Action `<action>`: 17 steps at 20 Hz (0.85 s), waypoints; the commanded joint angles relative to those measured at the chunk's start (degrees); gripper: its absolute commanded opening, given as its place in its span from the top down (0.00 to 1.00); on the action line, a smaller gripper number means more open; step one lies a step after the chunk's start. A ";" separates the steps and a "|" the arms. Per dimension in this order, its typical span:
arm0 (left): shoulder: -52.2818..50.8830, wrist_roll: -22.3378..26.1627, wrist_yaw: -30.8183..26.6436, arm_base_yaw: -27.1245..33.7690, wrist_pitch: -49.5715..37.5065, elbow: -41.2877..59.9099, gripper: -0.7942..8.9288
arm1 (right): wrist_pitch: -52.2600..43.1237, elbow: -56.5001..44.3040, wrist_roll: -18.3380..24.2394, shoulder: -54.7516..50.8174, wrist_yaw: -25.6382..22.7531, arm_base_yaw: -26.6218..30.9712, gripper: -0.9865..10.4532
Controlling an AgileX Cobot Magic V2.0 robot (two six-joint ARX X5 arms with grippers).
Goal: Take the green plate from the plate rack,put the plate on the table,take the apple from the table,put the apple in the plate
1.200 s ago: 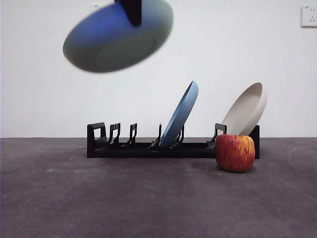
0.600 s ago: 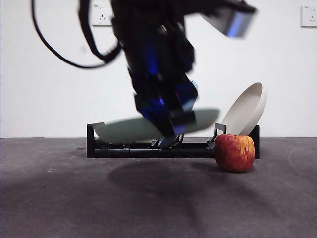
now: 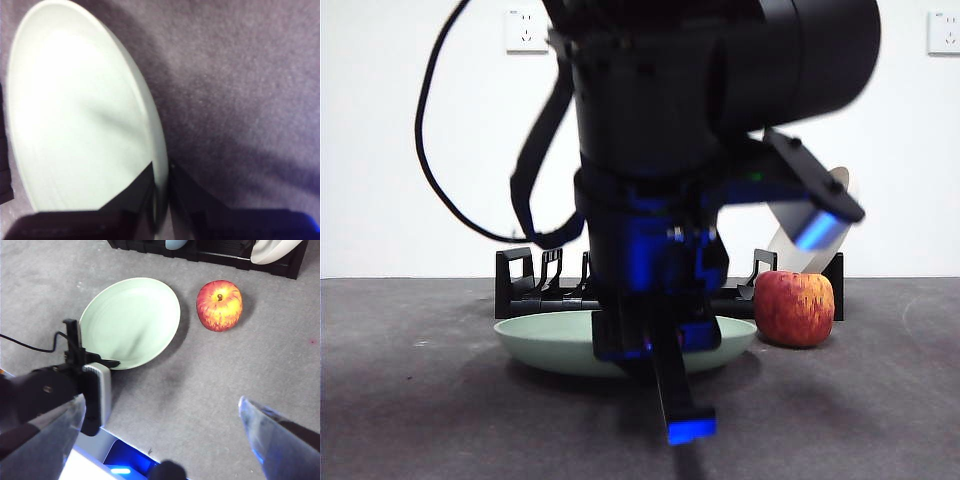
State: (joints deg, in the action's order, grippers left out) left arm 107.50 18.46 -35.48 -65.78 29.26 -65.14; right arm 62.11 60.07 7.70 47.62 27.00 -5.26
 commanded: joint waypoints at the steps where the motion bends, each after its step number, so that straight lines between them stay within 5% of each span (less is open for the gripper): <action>1: 2.62 -3.63 2.38 0.04 0.48 0.35 0.93 | -0.24 0.17 -0.39 0.02 0.07 -0.13 0.34; 4: 2.71 -6.51 8.72 0.13 0.09 0.35 0.91 | -0.24 0.17 -0.39 0.00 0.04 -0.13 0.34; 8: 2.69 -6.97 8.76 0.15 -0.09 0.33 0.62 | -0.24 0.17 -0.39 0.02 0.07 -0.13 0.34; 15: -2.25 -7.65 8.63 0.15 2.05 0.22 0.60 | -0.24 0.17 -0.39 0.02 0.07 -0.13 0.34; 17: -5.31 -8.48 8.79 0.15 3.06 0.20 0.45 | -0.26 0.17 -0.39 0.02 0.04 -0.13 0.34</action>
State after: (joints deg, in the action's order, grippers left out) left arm 102.76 11.11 -26.76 -65.43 32.75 -65.23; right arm 62.08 60.07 7.70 47.62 27.00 -5.26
